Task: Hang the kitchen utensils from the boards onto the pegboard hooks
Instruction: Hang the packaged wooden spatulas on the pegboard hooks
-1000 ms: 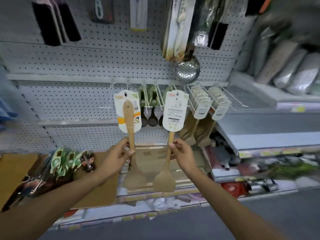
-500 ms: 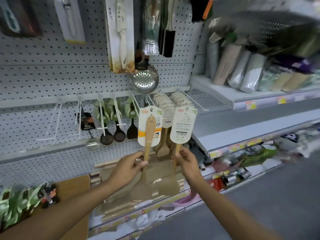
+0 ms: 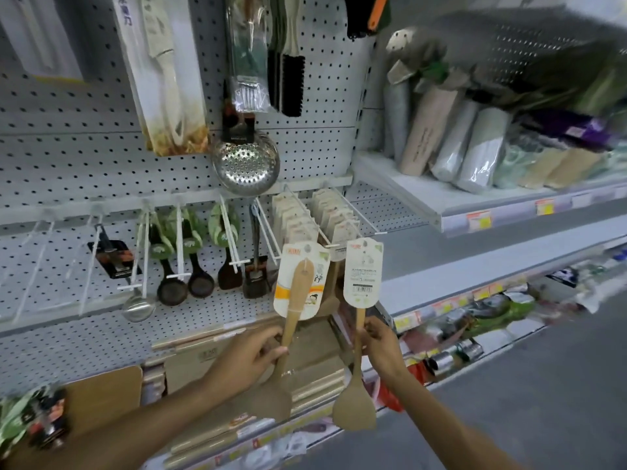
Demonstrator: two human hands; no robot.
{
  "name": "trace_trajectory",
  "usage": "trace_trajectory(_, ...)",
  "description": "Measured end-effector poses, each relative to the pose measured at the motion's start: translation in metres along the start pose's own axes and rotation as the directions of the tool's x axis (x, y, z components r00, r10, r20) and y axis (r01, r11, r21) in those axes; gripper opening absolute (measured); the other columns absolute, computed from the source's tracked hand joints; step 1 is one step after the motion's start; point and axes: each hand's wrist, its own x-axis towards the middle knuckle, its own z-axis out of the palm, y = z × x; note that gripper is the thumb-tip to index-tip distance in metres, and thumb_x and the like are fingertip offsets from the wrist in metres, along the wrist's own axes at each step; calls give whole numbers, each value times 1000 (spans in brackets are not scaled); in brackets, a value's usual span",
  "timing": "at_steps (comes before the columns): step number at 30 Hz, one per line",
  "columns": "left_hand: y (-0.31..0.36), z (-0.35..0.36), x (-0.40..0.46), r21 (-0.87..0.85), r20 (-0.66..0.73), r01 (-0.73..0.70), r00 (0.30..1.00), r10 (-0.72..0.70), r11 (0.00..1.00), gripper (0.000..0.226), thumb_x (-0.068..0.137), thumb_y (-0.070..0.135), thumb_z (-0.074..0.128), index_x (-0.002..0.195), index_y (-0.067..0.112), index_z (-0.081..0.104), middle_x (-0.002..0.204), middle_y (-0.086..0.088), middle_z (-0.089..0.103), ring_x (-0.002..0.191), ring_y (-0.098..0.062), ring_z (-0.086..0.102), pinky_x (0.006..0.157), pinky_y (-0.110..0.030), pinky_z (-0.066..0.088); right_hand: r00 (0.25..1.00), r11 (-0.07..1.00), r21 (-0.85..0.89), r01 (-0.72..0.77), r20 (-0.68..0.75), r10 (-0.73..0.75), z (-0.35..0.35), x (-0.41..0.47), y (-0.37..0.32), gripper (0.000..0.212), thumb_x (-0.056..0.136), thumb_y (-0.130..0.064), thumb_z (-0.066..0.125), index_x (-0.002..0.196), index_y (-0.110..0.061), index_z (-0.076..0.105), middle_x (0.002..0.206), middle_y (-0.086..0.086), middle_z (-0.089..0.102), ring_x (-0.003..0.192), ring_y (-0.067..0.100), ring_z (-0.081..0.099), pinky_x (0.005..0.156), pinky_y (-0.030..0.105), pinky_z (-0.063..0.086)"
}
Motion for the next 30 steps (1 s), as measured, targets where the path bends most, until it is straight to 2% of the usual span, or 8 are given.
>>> trace_trajectory(5, 9, 18, 18, 52, -45, 41, 998, -39, 998, 16, 94, 43, 60, 107, 37, 66, 99, 22, 70, 89, 3, 65, 79, -32, 56, 995, 999, -30, -25, 92, 28, -12, 42, 23, 11, 77, -22, 51, 72, -29, 58, 69, 1, 63, 75, 39, 63, 69, 62, 53)
trace_trajectory(10, 26, 38, 40, 31, -96, 103, 990, -99, 994, 29, 90, 56, 56, 108, 37, 67, 91, 18, 73, 82, 2, 67, 75, -30, 57, 981, 999, -4, -34, 190, 34, -20, 73, 36, 23, 78, -17, 52, 74, -36, 64, 72, -5, 66, 77, 31, 65, 74, 54, 53)
trace_trajectory(14, 35, 55, 51, 3, -147, 149, 978, -147, 989, 24, 90, 53, 59, 106, 37, 68, 88, 18, 72, 83, 1, 66, 76, -26, 54, 973, 998, -18, -53, 223, 55, -25, 85, 38, 42, 87, -5, 53, 73, -43, 64, 75, -4, 69, 75, 24, 65, 66, 38, 50)
trace_trajectory(18, 39, 66, 56, -2, -151, 168, 974, -166, 986, 34, 87, 61, 54, 102, 34, 67, 85, 18, 69, 78, 0, 66, 68, -21, 50, 966, 995, -15, -101, 237, 101, -29, 94, 35, 37, 87, 1, 51, 69, -28, 64, 69, -1, 68, 69, 21, 63, 63, 37, 48)
trace_trajectory(20, 39, 70, 59, 2, -165, 169, 972, -167, 986, 36, 87, 64, 54, 104, 34, 67, 89, 18, 69, 80, 1, 65, 70, -22, 52, 963, 995, -34, -96, 250, 101, -31, 99, 28, 35, 89, 2, 52, 68, -25, 60, 65, -6, 65, 67, 16, 60, 60, 31, 45)
trace_trajectory(22, 38, 74, 63, 27, -164, 172, 973, -165, 985, 32, 87, 62, 55, 104, 38, 66, 92, 17, 69, 83, 2, 64, 75, -24, 53, 960, 997, -25, -72, 268, 76, -32, 107, 23, 36, 89, 0, 54, 64, -25, 58, 64, -8, 63, 64, 14, 58, 58, 28, 42)
trace_trajectory(25, 34, 79, 68, 43, -132, 205, 971, -198, 978, 18, 90, 54, 59, 106, 45, 63, 98, 18, 70, 85, 1, 66, 77, -25, 55, 959, 999, -43, -5, 281, 17, -34, 120, 14, 27, 91, -2, 56, 75, -22, 64, 73, -10, 70, 69, 2, 64, 59, 14, 46)
trace_trajectory(30, 33, 88, 72, 15, -149, 268, 953, -263, 963, 15, 88, 49, 65, 101, 40, 64, 87, 19, 71, 79, -1, 69, 79, -26, 57, 963, 1000, 1, 23, 269, -22, -29, 145, 3, 15, 93, -6, 55, 93, -13, 68, 90, 0, 71, 88, 21, 66, 77, 31, 51)
